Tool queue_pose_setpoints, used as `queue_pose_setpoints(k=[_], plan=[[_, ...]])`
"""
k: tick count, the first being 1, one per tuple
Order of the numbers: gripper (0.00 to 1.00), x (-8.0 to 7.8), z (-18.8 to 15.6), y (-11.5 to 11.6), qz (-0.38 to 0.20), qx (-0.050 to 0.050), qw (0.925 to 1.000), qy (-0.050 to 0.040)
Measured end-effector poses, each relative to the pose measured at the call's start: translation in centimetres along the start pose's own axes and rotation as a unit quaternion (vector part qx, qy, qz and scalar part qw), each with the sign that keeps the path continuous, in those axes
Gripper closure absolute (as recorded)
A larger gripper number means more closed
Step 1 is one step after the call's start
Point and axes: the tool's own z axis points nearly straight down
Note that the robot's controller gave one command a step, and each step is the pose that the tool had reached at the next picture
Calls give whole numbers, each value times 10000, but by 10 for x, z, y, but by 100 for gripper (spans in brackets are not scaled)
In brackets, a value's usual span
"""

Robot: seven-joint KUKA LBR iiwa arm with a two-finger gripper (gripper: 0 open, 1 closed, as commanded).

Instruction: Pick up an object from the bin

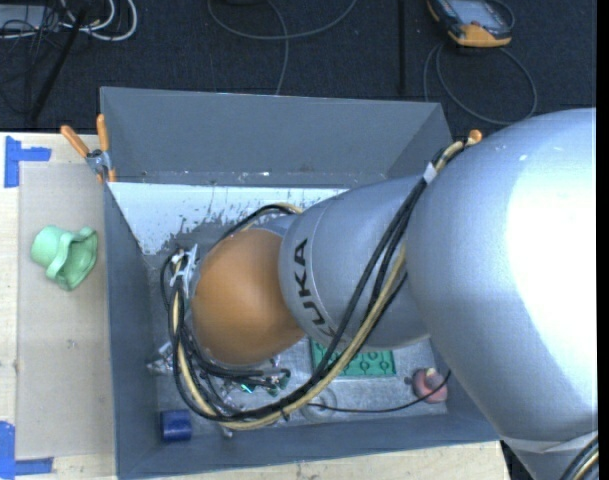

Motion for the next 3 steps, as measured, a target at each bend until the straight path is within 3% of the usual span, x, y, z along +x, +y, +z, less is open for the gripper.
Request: queue_pose_setpoints(k=[1,2,3], plan=[[0,15,-6,0,-2363,-91,9716,77],[0,13,5,6,-3248,-90,9457,88],[100,11,2,7,-3238,-84,9461,64]])
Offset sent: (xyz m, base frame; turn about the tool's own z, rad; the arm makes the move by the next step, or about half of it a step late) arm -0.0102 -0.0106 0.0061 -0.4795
